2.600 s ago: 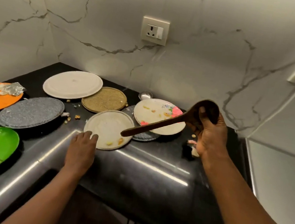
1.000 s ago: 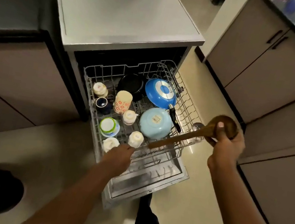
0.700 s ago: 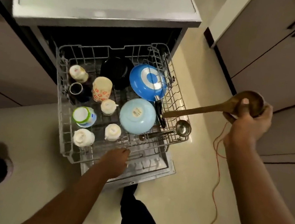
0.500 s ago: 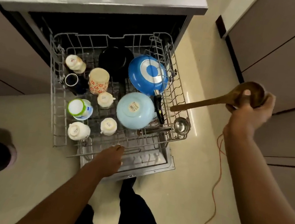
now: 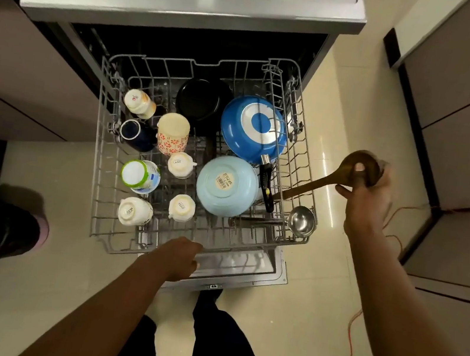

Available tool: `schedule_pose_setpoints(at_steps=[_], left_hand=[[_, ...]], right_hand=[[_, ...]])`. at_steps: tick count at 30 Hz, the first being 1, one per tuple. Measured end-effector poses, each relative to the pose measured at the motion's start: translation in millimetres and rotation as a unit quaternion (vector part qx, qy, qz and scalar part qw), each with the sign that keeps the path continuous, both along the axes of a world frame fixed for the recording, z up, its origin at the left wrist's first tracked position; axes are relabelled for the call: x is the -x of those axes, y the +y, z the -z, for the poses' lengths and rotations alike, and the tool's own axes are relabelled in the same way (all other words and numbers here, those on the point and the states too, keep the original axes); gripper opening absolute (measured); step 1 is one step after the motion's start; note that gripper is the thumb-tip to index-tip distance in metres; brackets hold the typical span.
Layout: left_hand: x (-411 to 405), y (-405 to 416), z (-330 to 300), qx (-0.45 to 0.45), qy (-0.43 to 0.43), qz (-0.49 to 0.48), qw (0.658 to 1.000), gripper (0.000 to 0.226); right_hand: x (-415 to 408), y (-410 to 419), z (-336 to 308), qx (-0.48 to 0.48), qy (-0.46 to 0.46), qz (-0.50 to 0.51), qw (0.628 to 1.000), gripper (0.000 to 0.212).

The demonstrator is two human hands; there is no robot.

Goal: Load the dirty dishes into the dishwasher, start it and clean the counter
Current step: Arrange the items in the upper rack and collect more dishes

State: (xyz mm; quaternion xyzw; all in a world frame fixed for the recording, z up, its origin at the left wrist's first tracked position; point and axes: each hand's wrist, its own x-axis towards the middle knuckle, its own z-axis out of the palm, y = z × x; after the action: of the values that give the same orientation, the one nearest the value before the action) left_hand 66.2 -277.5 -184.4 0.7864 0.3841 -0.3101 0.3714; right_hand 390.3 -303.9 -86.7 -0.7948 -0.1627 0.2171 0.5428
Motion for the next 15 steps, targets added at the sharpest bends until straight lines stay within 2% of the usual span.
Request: schedule_pose_setpoints(at_steps=[3, 5, 7, 9, 12, 13, 15], left_hand=[[0, 5, 1, 0.007, -0.005, -0.006, 1.0, 0.041], [-1, 8, 2, 0.011, -0.007, -0.008, 1.0, 0.036], [-2, 11, 2, 0.018, -0.003, -0.008, 1.0, 0.036], [-3, 13, 3, 0.026, 0.0, -0.006, 1.0, 0.04], [0, 14, 3, 0.036, 0.0, 0.002, 0.999, 0.045], [1, 15, 4, 0.041, -0.001, 0.003, 0.999, 0.047], [4, 16, 6, 0.044, -0.009, 0.0, 0.999, 0.048]], right_hand=[[-9, 6, 2, 0.021, -0.063, -0.013, 0.998, 0.013], [-9, 10, 2, 0.032, -0.099, -0.062, 0.993, 0.013], [-3, 11, 12, 0.063, -0.097, -0.108, 0.987, 0.014], [4, 9, 30, 0.142, -0.084, -0.169, 0.972, 0.021], [17, 0, 58, 0.304, -0.036, -0.276, 0.911, 0.039], [19, -2, 67, 0.331, -0.043, -0.277, 0.901, 0.039], [21, -3, 78, 0.365, -0.111, -0.243, 0.892, 0.034]])
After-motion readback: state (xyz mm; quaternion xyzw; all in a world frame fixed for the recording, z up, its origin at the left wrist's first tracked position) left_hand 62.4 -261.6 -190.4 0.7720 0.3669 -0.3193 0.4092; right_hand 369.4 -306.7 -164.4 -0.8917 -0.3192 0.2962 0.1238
